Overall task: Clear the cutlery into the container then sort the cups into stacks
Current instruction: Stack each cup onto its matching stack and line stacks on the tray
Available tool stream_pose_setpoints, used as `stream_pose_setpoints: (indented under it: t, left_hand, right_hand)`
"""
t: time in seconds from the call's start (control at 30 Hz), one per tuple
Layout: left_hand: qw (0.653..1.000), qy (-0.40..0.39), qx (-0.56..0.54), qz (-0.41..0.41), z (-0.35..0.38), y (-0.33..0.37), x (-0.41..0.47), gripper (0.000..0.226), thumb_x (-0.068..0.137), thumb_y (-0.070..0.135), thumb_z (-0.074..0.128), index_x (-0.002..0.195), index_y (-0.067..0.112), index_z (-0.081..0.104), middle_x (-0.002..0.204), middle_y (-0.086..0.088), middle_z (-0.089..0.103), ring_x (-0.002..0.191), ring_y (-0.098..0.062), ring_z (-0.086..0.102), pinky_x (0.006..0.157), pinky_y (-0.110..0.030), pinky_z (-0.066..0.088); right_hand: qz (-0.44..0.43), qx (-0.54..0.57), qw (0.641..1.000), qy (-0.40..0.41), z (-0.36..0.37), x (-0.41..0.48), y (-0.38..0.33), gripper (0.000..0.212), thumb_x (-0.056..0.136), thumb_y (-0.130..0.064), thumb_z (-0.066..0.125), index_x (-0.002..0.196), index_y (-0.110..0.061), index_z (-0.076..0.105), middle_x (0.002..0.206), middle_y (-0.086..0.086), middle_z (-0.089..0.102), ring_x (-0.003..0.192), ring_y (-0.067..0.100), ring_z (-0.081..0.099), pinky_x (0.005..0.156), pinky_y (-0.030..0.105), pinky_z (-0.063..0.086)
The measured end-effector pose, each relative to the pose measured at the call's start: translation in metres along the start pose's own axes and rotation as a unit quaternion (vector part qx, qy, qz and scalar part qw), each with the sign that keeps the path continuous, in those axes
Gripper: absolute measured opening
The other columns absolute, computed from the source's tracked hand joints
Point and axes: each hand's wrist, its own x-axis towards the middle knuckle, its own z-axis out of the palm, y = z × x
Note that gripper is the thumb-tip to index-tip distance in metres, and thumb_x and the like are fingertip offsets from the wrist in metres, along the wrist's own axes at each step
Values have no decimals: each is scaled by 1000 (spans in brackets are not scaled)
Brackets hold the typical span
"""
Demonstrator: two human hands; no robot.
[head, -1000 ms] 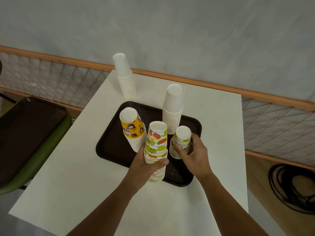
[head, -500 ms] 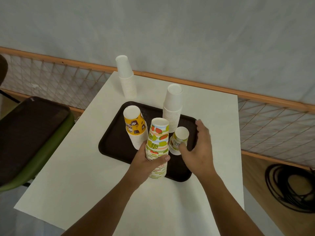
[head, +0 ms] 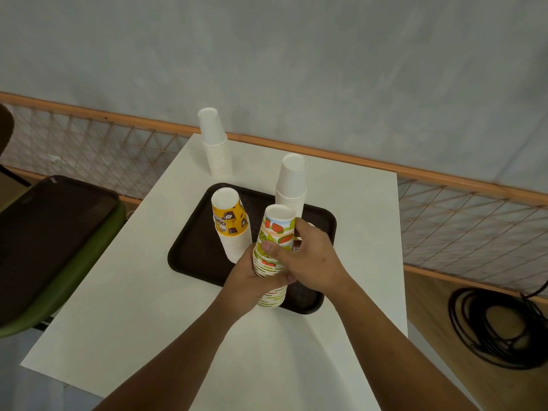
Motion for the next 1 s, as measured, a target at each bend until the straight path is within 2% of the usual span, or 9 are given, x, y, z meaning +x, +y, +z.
stream_pose_setpoints:
  t: [0.1, 0.27, 0.4, 0.43, 0.53, 0.6, 0.83, 0.9, 1.0]
  left_hand:
    - [1000, 4, 12, -3, 0, -3, -1, 87, 57, 40, 98, 132, 39, 53, 125, 12, 69, 121, -14, 64, 106, -41, 52]
    - [1000, 13, 23, -11, 3, 1, -2, 71, 67, 25, 90, 125, 37, 52, 127, 10, 64, 119, -15, 62, 113, -50, 45]
    - [1000, 12, 23, -2, 4, 5, -1, 98, 51, 49, 95, 137, 30, 52, 131, 4, 66, 125, -23, 61, 110, -54, 48]
    - [1000, 11, 22, -2, 4, 7, 0, 96, 53, 47, 94, 137, 30, 52, 130, 4, 66, 124, -23, 62, 109, -54, 49]
    - [1000, 6, 20, 10, 4, 9, 3, 70, 73, 19, 91, 130, 34, 53, 128, 4, 66, 121, -20, 63, 109, -51, 49]
    - [1000, 1, 23, 12, 4, 9, 5, 67, 77, 14, 87, 130, 34, 52, 128, 4, 66, 121, -20, 63, 109, -50, 49]
    - [1000, -17, 6, 11, 1, 10, 8, 83, 60, 37, 92, 135, 30, 57, 124, 7, 71, 120, -20, 66, 106, -51, 52]
    - [1000, -21, 11, 12, 0, 9, 10, 78, 63, 35, 93, 133, 31, 58, 122, 8, 72, 118, -18, 68, 106, -50, 52]
    - [999, -22, 20, 15, 0, 9, 11, 73, 66, 33, 93, 131, 32, 59, 120, 8, 73, 115, -16, 69, 105, -50, 53]
  right_hand:
    - [5, -2, 1000, -1, 1, -1, -3, 42, 84, -39, 78, 116, -35, 51, 95, -39, 51, 76, -28, 55, 60, -5, 39]
    - [-2, -11, 1000, 8, 1, -2, -4, 44, 84, -41, 78, 120, -33, 55, 105, -27, 58, 81, -18, 58, 66, -3, 43]
    - [-14, -6, 999, 29, 0, -2, -4, 47, 84, -40, 77, 125, -28, 57, 109, -24, 60, 84, -17, 59, 66, -3, 43]
    - [-16, -6, 999, 34, -1, -2, -4, 50, 84, -41, 77, 128, -26, 58, 110, -23, 61, 85, -16, 59, 67, -3, 43]
    - [-22, -5, 999, 46, -2, -1, -5, 54, 85, -42, 76, 132, -23, 58, 115, -19, 63, 90, -12, 61, 71, -1, 45]
    - [-24, -2, 999, 47, -3, 0, -6, 55, 85, -42, 76, 133, -23, 58, 115, -20, 62, 89, -14, 60, 70, -2, 45]
    - [-20, 9, 999, 31, -13, 2, -13, 49, 80, -53, 72, 122, -34, 58, 107, -28, 63, 88, -17, 64, 69, 2, 47]
    - [-24, 6, 999, 35, -15, 3, -14, 49, 78, -56, 71, 120, -34, 59, 107, -28, 64, 91, -16, 65, 71, 4, 48]
    - [-29, 2, 998, 49, -14, 6, -11, 52, 84, -50, 73, 128, -26, 61, 114, -20, 66, 93, -7, 66, 76, 6, 50]
